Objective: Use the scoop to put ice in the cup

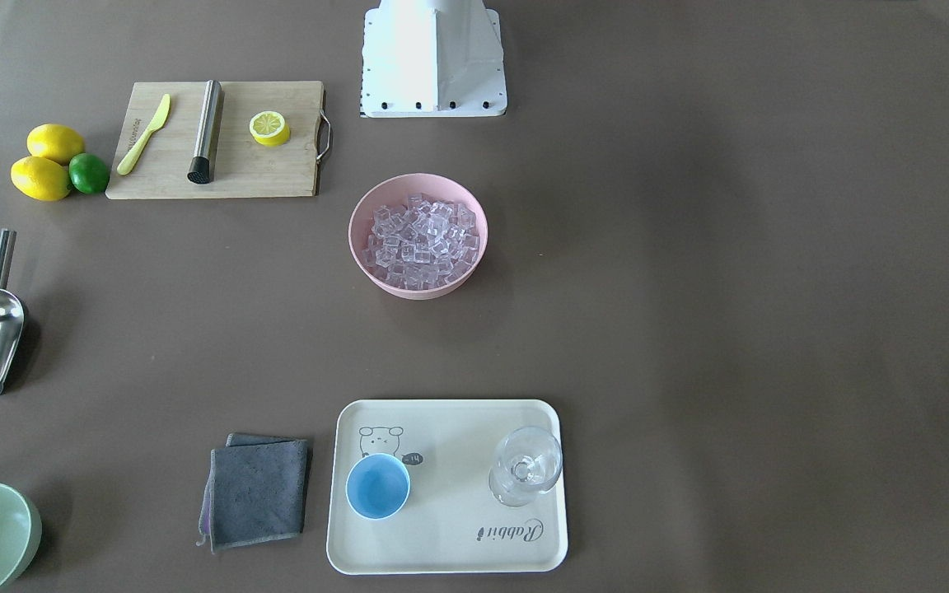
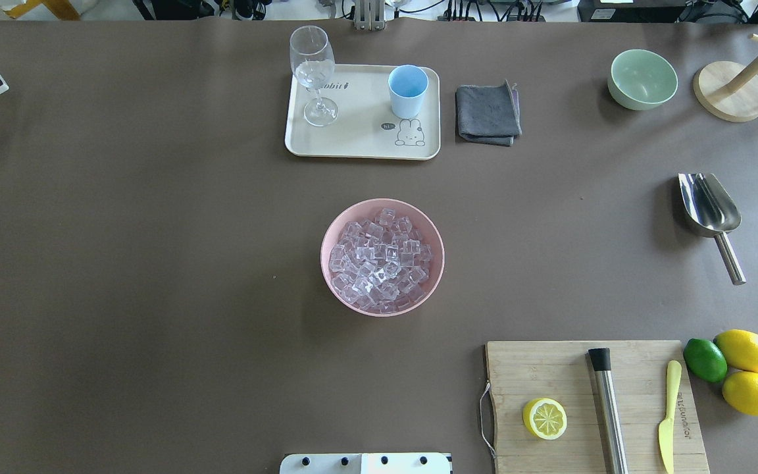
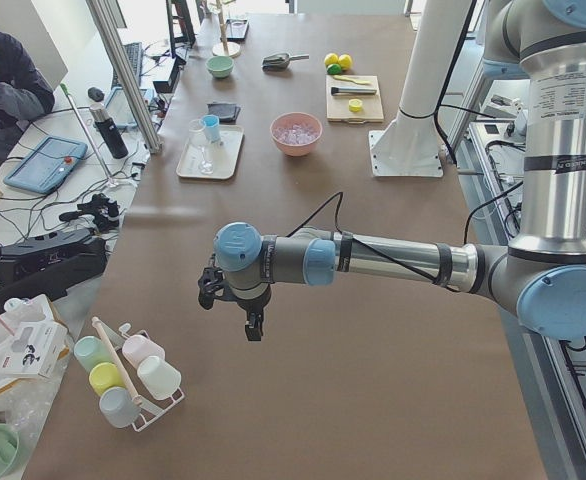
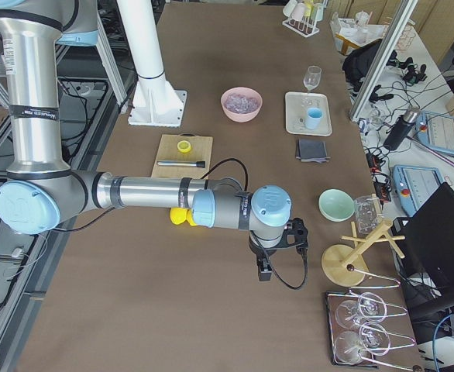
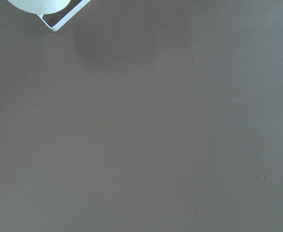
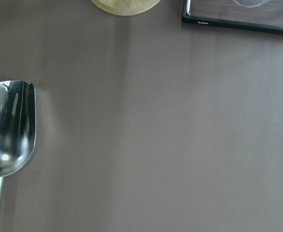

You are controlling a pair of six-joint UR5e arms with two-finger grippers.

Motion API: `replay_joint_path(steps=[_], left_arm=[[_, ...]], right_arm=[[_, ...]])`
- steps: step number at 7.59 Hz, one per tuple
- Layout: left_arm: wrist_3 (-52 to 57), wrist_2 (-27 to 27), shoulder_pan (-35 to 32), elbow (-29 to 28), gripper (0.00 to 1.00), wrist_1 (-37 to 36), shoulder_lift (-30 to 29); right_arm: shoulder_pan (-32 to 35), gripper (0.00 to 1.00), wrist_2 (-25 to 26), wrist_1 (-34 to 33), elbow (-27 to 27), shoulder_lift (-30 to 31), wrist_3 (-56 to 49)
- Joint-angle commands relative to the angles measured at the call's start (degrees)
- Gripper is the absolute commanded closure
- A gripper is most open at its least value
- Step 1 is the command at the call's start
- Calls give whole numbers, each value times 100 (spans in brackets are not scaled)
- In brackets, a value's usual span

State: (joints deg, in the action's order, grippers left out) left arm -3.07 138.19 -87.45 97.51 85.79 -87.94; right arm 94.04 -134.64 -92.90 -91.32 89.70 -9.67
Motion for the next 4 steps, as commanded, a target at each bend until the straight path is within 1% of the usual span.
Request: replay_joint_path(steps=[1, 2, 4], left_arm=[[122, -316, 26, 170, 2, -290, -40], [123, -415, 35, 207, 2, -474, -39], [123, -416, 35, 181, 2, -511, -48]], right_arm=[[9, 0, 8, 0, 0, -5, 0], [9, 0, 0, 0, 0, -5, 0], [9, 0, 0, 9, 0, -5, 0]])
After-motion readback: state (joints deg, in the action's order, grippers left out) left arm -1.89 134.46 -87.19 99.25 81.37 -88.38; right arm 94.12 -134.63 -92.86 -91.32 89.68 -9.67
